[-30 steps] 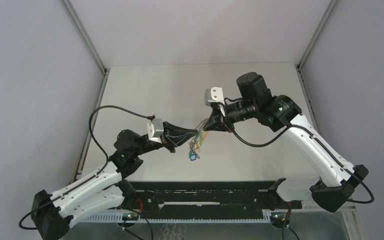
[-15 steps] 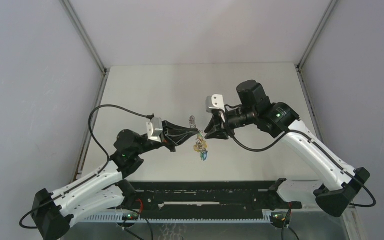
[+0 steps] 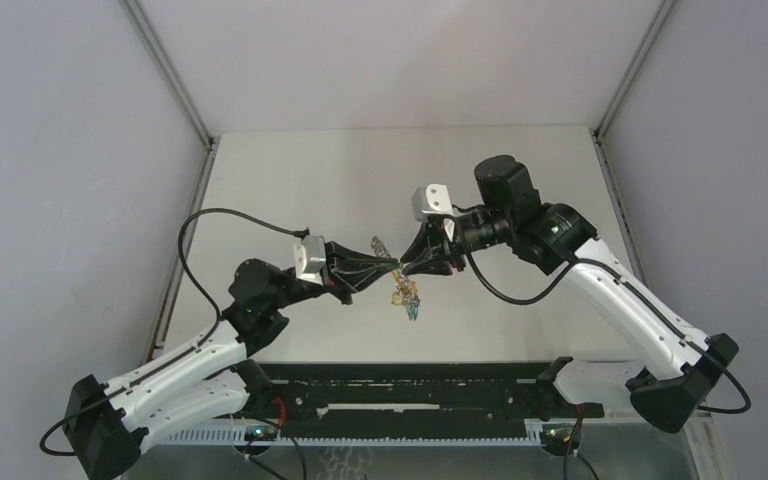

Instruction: Put the keys on the keyring

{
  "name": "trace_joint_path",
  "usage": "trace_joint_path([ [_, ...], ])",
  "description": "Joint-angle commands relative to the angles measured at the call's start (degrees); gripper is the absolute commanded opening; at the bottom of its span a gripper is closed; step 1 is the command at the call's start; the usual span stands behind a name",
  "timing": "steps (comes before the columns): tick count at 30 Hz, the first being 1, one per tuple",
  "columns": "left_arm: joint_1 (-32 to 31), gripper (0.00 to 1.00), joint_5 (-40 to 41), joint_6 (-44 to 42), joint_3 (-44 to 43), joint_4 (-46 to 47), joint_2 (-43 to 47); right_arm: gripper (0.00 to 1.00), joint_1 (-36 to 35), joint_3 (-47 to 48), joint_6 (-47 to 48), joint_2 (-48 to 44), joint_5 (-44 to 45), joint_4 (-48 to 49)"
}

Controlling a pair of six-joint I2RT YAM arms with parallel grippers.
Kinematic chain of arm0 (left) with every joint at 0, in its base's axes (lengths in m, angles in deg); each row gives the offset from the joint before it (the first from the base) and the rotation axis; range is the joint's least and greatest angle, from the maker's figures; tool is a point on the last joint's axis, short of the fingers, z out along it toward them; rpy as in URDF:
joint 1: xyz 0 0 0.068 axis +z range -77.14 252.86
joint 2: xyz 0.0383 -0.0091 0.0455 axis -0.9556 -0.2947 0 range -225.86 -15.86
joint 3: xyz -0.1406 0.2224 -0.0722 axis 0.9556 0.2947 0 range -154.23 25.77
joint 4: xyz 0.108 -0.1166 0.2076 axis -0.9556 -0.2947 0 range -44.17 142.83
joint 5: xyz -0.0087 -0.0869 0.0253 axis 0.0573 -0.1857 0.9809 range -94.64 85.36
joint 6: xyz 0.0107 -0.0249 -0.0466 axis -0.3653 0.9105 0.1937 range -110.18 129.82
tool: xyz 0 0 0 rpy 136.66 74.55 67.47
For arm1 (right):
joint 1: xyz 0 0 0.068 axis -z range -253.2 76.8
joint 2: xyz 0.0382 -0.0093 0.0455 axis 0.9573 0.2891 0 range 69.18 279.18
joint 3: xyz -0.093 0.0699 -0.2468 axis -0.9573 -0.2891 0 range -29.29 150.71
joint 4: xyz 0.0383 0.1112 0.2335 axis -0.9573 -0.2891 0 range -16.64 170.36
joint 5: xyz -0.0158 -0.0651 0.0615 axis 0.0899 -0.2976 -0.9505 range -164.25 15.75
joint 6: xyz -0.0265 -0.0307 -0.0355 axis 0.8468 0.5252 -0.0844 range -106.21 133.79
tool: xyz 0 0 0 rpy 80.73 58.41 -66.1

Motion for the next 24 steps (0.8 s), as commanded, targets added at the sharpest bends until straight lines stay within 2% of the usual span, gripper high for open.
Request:
trace_joint_path([
  [1,0.12,0.0,-0.66,1.12,-2.72,4.35,0.44,0.23,0.22,0.36,-0.57,0.94,-2.69,2.68],
  [6,0.12,0.0,-0.75,1.15,-2.79,4.75,0.28,0.13,0.3,0.41,-0.23,1.66,-3.01,1.98],
  [9,0.12,0.0,-0.37,1.25,-2.6,4.77,0.13,0.0,0.47,0.41,-0.17,1.55,-2.79,1.88],
  [12,0.12,0.02,1.02,1.25,-1.65,4.63,0.43,0.0,0.61,0.92,0.25,1.16,-0.63,0.64],
  [17,0.11,0.22,1.84,-2.31,-1.49,-3.06,1.27,0.0,0.13,6.38,3.41,3.37,7.65,-10.06],
  [24,0.2,0.32,2.25,-5.21,-0.35,-5.79,1.17,0.0,-4.63,16.32,6.27,8.44,21.51,-24.62],
])
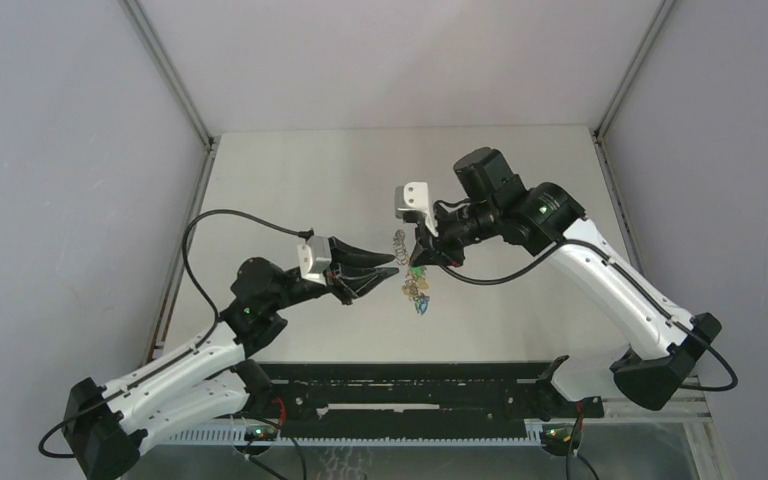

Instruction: Put the keys on the keyring

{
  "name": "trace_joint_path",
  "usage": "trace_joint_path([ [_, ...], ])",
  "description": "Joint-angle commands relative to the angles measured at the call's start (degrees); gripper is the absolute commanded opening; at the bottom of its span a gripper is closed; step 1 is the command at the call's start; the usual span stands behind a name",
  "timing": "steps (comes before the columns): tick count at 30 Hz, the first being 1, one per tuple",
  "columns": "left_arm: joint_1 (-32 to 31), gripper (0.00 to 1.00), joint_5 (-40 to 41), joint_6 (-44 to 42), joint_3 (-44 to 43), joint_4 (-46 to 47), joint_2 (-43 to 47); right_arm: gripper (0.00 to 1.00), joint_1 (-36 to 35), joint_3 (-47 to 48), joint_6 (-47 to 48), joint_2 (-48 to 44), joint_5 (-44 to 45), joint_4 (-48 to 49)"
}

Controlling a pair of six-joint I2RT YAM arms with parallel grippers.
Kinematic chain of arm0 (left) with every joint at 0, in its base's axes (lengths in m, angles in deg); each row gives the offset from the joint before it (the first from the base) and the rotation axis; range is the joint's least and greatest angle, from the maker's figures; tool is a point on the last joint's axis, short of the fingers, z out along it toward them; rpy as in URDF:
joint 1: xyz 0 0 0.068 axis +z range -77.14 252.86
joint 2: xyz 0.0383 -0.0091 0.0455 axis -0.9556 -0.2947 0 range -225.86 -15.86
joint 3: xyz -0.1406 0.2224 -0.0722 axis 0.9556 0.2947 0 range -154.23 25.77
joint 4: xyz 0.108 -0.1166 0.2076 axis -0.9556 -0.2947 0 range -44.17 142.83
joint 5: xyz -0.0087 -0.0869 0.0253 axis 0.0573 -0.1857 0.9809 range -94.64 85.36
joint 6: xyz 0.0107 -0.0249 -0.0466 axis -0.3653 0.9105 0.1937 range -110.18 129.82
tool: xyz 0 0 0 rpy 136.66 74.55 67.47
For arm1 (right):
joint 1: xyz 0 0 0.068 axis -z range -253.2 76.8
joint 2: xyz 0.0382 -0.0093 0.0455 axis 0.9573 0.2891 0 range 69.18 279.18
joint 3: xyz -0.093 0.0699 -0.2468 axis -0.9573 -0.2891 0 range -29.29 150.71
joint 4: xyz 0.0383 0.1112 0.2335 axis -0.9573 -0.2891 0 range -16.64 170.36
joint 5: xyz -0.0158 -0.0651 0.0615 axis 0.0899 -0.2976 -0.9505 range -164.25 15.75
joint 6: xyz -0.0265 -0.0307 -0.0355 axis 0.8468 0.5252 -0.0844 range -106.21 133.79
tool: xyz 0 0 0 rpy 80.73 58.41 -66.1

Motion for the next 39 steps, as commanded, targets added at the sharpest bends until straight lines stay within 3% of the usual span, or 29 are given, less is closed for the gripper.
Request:
trace_joint_path([
  [1,0.25,0.32,-0.32,-2.96,-0.5,-0.87,-0.25,0.0,-3.65,7.95,2.7,2.61,10.28,-10.28],
  [13,2.24,0.33,-6.81,-1.41,1.8,9.09,-6.58,0.0,-8.54,17.27,2.64,9.44,18.78,-17.97],
  [30,3.19,0.3,-10.46,-1.07,1.22,10.91,-12.17,0.0,-9.94,19.58,3.93,11.22,19.12,-18.48],
  [39,3.43,0.22,-13.31,-0.15,0.28,10.86,-12.45,0.0,-10.53,19.68,5.09,11.5,18.12,-18.83],
])
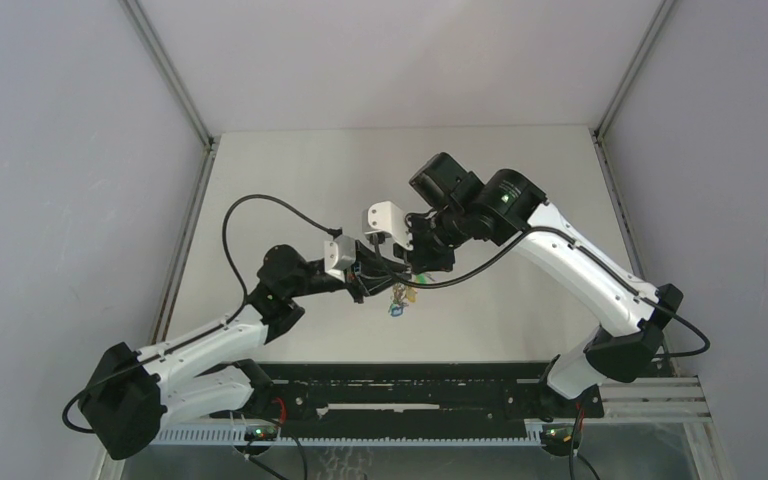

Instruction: Put the keys on the keyring

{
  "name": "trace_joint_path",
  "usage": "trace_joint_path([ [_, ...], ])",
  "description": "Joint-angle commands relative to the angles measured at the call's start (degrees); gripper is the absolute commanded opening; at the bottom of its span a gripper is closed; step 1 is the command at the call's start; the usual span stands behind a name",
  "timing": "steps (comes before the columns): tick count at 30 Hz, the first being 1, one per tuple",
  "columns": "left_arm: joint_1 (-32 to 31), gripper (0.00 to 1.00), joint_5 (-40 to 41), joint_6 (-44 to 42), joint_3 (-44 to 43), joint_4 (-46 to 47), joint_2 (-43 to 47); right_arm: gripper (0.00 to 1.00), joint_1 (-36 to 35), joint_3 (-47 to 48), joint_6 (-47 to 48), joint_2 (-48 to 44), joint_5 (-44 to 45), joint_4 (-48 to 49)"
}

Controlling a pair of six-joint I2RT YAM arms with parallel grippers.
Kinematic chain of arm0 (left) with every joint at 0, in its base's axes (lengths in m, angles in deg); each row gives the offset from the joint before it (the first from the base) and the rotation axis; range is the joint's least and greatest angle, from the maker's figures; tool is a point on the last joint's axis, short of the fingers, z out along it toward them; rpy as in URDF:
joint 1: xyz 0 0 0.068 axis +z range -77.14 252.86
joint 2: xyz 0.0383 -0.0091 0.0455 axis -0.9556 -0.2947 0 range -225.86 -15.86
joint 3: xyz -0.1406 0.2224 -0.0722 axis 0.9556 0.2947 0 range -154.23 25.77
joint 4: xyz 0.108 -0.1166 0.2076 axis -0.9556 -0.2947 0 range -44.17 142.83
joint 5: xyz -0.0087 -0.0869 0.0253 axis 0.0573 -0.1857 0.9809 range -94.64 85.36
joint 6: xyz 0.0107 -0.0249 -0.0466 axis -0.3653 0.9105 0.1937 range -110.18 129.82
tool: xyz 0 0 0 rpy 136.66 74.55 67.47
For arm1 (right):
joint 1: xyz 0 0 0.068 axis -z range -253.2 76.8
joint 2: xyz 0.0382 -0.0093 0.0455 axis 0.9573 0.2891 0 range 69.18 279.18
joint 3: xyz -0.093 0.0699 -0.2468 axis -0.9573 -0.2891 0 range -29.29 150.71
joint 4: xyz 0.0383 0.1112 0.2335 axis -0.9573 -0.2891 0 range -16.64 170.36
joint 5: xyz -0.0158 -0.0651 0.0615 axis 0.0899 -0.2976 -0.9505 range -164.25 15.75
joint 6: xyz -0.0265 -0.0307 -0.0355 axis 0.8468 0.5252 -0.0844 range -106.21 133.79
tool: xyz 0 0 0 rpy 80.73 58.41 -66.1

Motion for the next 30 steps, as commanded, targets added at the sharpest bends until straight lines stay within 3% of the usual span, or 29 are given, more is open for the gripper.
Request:
trace_joint_path([
  [1,0.49,0.21,-2.46,0.9,-0.71,2.41,-0.09,0.0,-0.75,2.94,1.46,-0.18,-1.26,1.28],
  [10,0.87,0.12,-3.37,1.45,-1.23,2.42,-0.87,0.0,-1.51,3.67,2.73,0.81,-1.66,0.33],
  [13,1.04,0.0,-3.19,1.43,-1.02,2.4,-0.77,0.0,-1.62,3.52,3.05,1.11,-1.88,0.15],
  [20,1.15,0.0,0.97,1.36,1.33,4.66,0.42,0.0,-1.41,0.94,1.16,-1.23,-0.72,3.11],
  [26,1.24,0.0,9.1,4.14,7.31,14.92,2.6,0.29,2.8,-6.65,-6.45,-8.81,-3.4,13.9],
  [30,1.24,0.0,11.74,4.51,8.75,17.43,3.63,0.34,8.33,-14.83,-15.57,-15.07,-11.77,25.87],
])
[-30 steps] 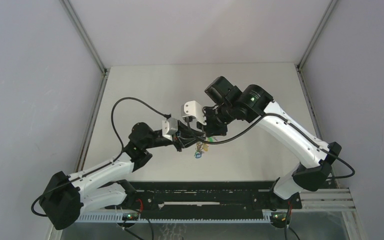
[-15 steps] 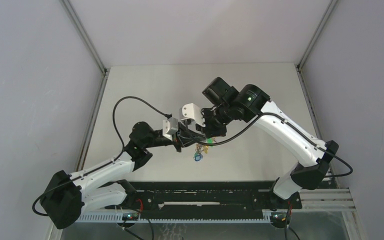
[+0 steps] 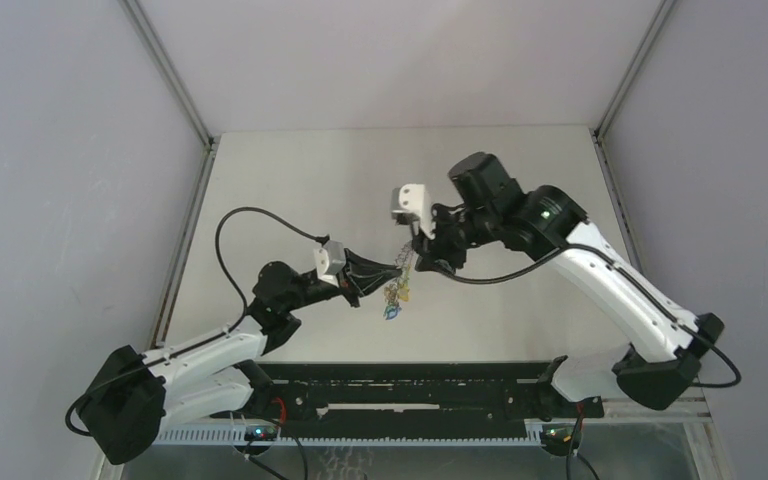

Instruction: Put the keys on the keyring

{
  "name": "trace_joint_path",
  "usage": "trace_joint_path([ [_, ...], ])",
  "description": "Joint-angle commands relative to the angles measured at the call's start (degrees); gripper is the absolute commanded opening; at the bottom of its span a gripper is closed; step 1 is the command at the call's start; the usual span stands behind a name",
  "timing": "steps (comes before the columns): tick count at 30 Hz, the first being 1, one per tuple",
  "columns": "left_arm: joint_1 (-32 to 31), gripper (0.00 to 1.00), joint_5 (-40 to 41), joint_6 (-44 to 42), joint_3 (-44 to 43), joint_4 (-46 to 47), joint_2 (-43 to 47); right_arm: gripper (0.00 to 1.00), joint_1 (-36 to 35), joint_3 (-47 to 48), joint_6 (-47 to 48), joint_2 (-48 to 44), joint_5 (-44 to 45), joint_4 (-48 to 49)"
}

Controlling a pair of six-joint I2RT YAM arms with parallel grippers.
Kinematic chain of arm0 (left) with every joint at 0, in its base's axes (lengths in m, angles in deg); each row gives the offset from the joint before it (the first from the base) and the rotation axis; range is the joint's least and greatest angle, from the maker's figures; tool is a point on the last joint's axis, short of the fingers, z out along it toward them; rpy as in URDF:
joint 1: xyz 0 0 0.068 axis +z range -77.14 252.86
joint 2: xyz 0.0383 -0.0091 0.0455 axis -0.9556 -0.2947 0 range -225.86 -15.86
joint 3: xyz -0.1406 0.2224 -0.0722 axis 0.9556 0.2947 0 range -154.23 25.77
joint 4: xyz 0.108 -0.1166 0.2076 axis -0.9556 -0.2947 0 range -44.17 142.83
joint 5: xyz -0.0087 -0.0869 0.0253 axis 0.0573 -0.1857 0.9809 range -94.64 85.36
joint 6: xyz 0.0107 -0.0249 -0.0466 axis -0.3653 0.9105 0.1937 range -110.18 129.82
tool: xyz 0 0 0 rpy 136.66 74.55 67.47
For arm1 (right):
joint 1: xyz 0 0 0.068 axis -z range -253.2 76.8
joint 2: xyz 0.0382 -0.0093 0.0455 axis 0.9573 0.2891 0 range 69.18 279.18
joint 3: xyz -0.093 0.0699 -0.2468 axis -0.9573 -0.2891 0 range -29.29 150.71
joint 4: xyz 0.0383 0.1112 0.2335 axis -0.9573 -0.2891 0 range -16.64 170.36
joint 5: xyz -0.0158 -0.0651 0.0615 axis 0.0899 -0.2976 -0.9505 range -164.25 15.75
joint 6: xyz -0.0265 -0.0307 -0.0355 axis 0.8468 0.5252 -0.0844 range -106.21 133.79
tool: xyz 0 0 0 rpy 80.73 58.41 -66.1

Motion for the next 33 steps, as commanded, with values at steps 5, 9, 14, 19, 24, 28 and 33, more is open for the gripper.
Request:
trace_joint_path([
  [5,0.34,0.0,5.9,2.97,1.58,10.92,2.74,0.35,8.93,-17.64,-21.77,-13.35,-14.24,32.88],
  [9,0.38,0.0,6.22,3.79,1.91,12.65,2.82,0.34,9.14,-23.97,-27.66,-14.44,-15.05,41.06],
  [14,0.38,0.0,6.09,5.35,2.39,15.49,2.64,0.32,9.23,-27.47,-31.01,-13.83,-17.9,46.16],
  [19,0.38,0.0,6.43,6.52,3.01,17.96,2.73,0.32,10.22,-29.32,-31.91,-14.18,-21.06,49.16],
  [24,0.38,0.0,6.5,7.82,3.19,20.49,2.21,0.3,10.45,-29.41,-32.26,-13.45,-23.02,49.87],
  [28,0.38,0.0,6.46,8.88,3.13,21.96,1.92,0.24,10.52,-29.39,-32.39,-13.2,-24.06,50.15],
  [33,0.32,0.0,6.12,9.88,3.08,23.0,1.73,0.14,10.7,-29.41,-32.35,-12.99,-25.06,50.5],
])
